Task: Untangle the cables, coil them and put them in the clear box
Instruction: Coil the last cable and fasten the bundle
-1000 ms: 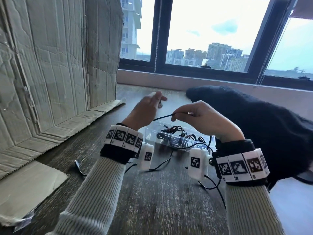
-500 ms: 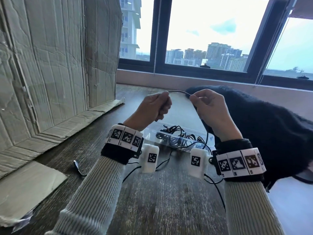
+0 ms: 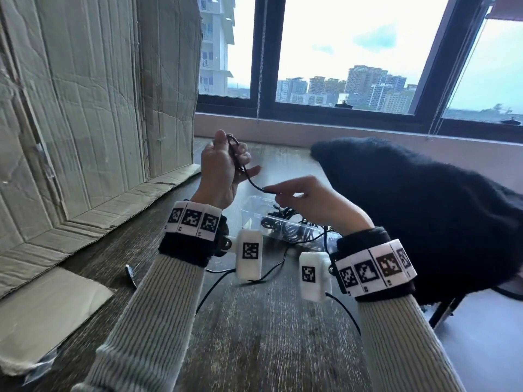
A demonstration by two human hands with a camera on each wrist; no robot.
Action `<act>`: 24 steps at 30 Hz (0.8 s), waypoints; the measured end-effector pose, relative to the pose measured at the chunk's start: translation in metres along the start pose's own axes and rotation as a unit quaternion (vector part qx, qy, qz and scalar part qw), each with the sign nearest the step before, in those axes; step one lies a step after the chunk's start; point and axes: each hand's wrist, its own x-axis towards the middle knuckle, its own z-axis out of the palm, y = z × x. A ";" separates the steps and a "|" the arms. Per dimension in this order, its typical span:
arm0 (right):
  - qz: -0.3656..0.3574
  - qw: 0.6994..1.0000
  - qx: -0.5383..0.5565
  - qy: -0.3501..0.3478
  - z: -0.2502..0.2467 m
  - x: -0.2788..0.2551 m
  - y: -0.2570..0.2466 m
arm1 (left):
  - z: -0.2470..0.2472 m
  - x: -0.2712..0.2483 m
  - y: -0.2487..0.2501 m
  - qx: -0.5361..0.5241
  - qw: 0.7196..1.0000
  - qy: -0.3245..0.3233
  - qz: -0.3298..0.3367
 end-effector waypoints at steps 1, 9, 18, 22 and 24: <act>0.008 1.000 -0.026 -0.016 -0.002 -0.002 -0.001 | -0.001 0.000 0.001 0.030 0.999 0.006 0.009; -0.091 0.994 -0.018 0.056 -0.017 -0.010 -0.013 | -0.014 0.002 -0.012 0.535 0.821 -0.132 0.150; -0.105 0.970 0.005 0.220 -0.016 0.004 0.009 | 0.000 -0.012 -0.020 0.485 0.822 -0.299 0.004; -0.054 0.960 0.083 0.262 -0.021 0.004 0.013 | 0.003 -0.010 -0.019 0.383 0.898 -0.216 0.007; -0.041 0.960 0.105 0.257 -0.025 0.002 0.016 | 0.002 -0.009 -0.014 0.299 0.940 -0.166 -0.004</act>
